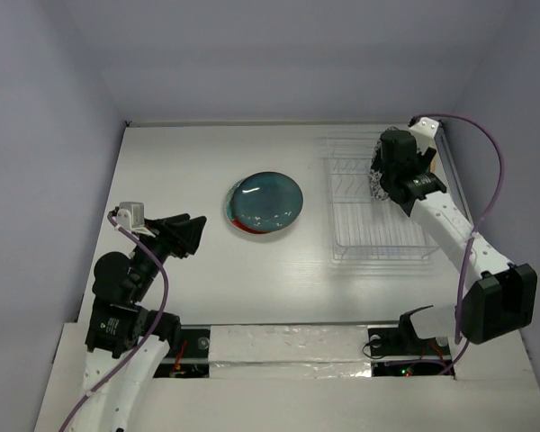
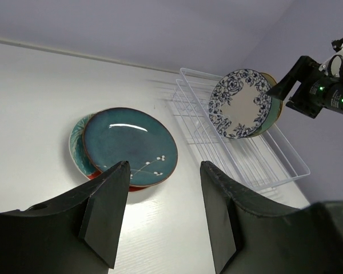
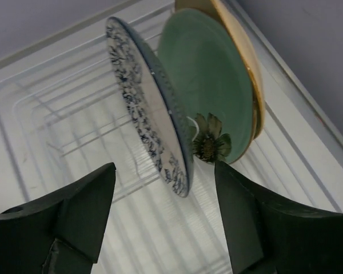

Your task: Unload the plates from the dish rack

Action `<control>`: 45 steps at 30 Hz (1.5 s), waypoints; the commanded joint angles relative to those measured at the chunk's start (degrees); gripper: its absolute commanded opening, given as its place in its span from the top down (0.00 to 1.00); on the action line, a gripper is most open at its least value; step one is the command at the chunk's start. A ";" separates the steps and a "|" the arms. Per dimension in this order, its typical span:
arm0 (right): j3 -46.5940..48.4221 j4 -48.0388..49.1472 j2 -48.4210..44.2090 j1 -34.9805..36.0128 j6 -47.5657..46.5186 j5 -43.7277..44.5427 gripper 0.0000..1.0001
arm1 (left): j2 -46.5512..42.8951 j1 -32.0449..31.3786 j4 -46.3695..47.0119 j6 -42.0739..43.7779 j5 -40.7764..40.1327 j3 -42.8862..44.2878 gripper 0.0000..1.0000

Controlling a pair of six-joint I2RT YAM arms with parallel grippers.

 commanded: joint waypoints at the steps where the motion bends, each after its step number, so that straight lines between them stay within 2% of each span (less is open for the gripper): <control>1: 0.41 -0.98 2.32 -1.80 -2.41 3.03 0.23 | -0.63 -0.11 2.16 -0.15 0.76 -0.30 0.51; 5: 4.19 -0.72 8.64 -5.49 -4.60 1.89 0.26 | -0.72 -0.11 2.07 -0.06 0.59 -0.22 0.51; 10: 9.98 -0.36 14.01 -7.34 -7.33 2.49 0.40 | -1.16 -0.11 1.98 -0.06 0.41 -0.22 0.51; 13: 12.10 -0.98 15.77 -7.34 -8.56 3.63 0.60 | -1.16 -0.11 1.89 -0.14 0.32 -0.21 0.51; 14: 12.19 -1.07 15.69 -7.34 -9.00 3.81 0.77 | -1.16 -0.11 1.89 -0.15 0.41 -0.13 0.51; 15: 12.28 -0.89 15.52 -7.34 -9.27 3.64 0.84 | -1.16 -0.11 1.89 -0.06 0.41 -0.13 0.51; 18: 12.19 -0.72 13.85 -7.34 -10.58 4.25 0.98 | -1.16 -0.11 1.98 -0.06 0.41 -0.21 0.51; 29: 15.71 -1.68 7.00 -4.97 -15.85 6.97 1.00 | -0.72 -0.11 2.07 -0.15 0.41 -0.22 0.51; 36: 17.91 -2.48 -0.56 -1.46 -15.95 7.51 1.00 | -0.45 -0.11 2.07 -0.15 0.41 -0.30 0.51; 41: 14.84 0.06 -7.76 2.14 -7.28 -5.03 1.00 | -0.19 -0.11 2.24 -0.32 0.59 -0.39 0.51; 42: 12.31 2.68 -8.56 3.72 -5.68 -10.98 1.00 | -0.10 -0.11 2.24 -0.23 0.59 -0.30 0.51; 45: 6.86 9.62 -9.62 6.45 0.47 -20.25 1.00 | 0.07 -0.11 2.24 -0.23 0.59 -0.39 0.51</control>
